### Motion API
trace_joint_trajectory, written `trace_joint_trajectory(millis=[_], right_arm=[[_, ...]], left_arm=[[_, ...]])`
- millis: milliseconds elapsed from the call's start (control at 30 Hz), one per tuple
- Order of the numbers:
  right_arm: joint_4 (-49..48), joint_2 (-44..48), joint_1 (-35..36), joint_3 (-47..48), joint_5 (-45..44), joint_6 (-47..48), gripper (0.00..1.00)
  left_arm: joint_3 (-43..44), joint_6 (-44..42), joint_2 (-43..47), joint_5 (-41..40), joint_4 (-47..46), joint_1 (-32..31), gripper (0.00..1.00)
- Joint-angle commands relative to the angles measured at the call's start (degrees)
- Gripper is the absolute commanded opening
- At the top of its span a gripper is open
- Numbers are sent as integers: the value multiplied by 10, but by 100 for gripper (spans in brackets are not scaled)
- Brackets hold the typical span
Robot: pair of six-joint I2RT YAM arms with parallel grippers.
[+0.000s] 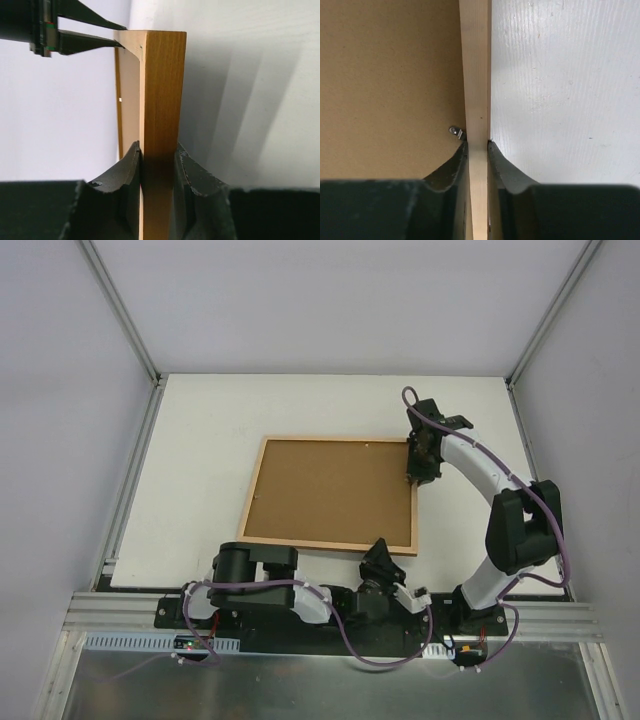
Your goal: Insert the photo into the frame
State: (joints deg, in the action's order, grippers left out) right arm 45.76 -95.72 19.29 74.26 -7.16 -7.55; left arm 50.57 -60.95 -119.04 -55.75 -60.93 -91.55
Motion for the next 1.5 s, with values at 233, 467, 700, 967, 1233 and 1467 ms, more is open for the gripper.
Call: trace_joint_trajectory(millis=[233,467,700,967,1233,1467], right_arm=[[29,127,-16,18,55,-8,66],[-61,190,-78,-39,212,-5,84],[-182,188,-116,-95,382,-49,87],[-222,169,-110,-88,446,-116,57],[-161,203,-109,-38,436,-135,6],[-90,251,-105,32,391,-171,1]], left_arm=[[23,-105,68,-57,-232,8,0],[5,-55,130,-63,-184,10,0],[-4,-24,170,-66,-141,10,0],[-8,-5,198,-68,-117,10,0],[-5,25,231,-67,-57,10,0],[21,59,270,-79,30,10,47]])
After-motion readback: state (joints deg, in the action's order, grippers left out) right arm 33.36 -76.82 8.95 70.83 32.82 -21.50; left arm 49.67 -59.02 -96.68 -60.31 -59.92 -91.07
